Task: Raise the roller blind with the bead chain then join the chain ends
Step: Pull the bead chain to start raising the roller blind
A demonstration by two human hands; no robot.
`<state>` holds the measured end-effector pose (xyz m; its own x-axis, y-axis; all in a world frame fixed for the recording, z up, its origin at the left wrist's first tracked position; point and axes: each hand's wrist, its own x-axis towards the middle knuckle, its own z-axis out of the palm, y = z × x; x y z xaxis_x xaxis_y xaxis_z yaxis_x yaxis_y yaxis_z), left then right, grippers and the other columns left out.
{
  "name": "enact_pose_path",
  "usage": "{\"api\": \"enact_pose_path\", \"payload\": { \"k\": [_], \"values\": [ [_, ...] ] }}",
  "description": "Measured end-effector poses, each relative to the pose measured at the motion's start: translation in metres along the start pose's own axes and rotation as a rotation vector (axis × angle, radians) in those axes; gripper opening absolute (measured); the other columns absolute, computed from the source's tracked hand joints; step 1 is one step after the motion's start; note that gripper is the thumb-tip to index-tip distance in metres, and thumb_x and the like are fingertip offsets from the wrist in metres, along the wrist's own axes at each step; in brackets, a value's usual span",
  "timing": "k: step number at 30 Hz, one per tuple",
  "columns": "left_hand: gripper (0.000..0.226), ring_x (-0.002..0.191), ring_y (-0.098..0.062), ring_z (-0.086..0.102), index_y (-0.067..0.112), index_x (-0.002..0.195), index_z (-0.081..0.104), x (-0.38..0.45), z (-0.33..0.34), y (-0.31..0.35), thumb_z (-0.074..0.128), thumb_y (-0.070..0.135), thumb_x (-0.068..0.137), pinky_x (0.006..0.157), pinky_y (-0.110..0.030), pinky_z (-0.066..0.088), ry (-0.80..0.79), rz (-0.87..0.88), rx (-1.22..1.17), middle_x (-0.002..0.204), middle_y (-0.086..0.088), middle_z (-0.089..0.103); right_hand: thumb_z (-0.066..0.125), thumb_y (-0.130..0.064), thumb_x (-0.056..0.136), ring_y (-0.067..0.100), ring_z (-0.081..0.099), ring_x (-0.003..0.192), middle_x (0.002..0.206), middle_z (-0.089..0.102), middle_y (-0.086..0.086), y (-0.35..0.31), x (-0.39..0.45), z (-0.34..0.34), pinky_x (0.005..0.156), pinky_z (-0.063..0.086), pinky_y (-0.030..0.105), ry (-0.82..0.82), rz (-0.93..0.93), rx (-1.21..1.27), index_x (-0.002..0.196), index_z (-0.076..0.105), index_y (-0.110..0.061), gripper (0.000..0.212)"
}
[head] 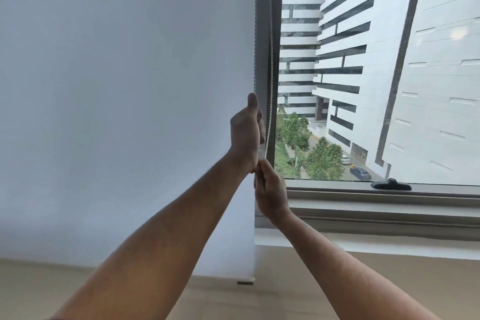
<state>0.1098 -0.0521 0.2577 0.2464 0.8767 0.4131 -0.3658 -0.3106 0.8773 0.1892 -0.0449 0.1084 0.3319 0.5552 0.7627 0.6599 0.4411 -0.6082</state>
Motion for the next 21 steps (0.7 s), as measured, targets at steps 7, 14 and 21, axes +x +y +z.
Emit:
{"api": "enact_pose_path", "payload": {
  "k": [7,14,21],
  "values": [
    [0.060,0.038,-0.015,0.023,0.021,0.053,0.031,0.004,-0.005,-0.019,0.047,0.049,0.104,0.045,-0.027,0.028,0.013,0.027,0.010,0.041,0.001,0.028,0.043,-0.014,0.106,0.025,0.040,0.049,0.056,0.047,0.001,0.010,0.003,-0.009,0.050,0.034,0.038,-0.159,0.065,0.068,0.085,0.052,-0.032,0.029],
    [0.062,0.033,-0.013,0.022,0.024,0.048,0.034,-0.008,-0.013,-0.052,0.046,0.045,0.105,0.044,-0.026,0.022,-0.012,-0.015,0.046,0.040,0.003,0.027,0.050,-0.016,0.105,0.010,0.050,0.046,0.051,0.056,-0.008,0.023,0.007,-0.020,0.058,0.045,0.035,-0.356,0.136,0.035,0.076,0.054,-0.050,0.045],
    [0.060,0.037,-0.012,0.025,0.025,0.049,0.037,-0.006,-0.032,-0.062,0.047,0.045,0.105,0.043,-0.024,0.026,0.044,-0.027,0.108,0.046,0.004,0.027,0.044,-0.006,0.080,0.022,0.073,0.090,0.098,0.079,0.015,0.002,0.044,-0.041,0.082,0.056,0.035,-0.034,0.388,0.543,0.114,0.070,-0.003,0.043]
  ]
}}
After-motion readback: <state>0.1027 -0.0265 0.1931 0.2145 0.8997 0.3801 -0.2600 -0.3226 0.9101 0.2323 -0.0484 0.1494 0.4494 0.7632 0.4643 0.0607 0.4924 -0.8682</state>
